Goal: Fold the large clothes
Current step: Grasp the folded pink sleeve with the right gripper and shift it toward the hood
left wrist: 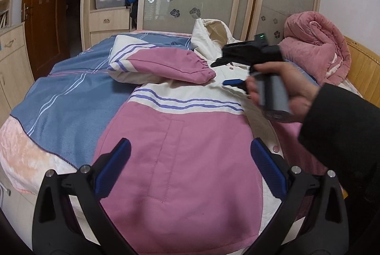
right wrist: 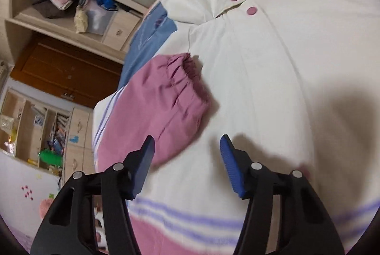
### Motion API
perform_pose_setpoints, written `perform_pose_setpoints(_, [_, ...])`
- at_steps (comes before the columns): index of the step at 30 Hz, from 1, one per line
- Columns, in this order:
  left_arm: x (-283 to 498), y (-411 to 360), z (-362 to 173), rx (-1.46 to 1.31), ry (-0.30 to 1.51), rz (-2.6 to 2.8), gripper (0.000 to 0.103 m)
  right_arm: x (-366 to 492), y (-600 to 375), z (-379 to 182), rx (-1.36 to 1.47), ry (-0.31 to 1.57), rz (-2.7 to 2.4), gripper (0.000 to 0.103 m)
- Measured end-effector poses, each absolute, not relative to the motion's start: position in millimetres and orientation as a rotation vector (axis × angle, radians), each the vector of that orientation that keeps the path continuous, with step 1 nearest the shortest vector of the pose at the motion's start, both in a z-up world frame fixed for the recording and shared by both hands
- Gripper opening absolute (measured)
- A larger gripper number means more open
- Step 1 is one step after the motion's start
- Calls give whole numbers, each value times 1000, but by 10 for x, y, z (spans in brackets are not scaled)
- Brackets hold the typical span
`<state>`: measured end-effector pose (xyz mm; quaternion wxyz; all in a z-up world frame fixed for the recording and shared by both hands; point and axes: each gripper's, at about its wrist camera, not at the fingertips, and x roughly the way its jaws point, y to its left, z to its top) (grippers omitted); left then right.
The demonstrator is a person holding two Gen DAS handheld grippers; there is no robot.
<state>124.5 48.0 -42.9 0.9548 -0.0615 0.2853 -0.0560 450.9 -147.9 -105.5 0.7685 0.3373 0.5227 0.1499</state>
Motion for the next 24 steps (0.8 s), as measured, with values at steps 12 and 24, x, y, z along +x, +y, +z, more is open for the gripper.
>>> perform_pose_setpoints(12, [1268, 484, -428, -125, 579, -107, 101, 4691, -1370, -570, 686, 930, 367, 14])
perform_pose_setpoints(24, [1248, 440, -459, -101, 588, -108, 101, 3937, -2638, -365, 537, 749, 82, 17])
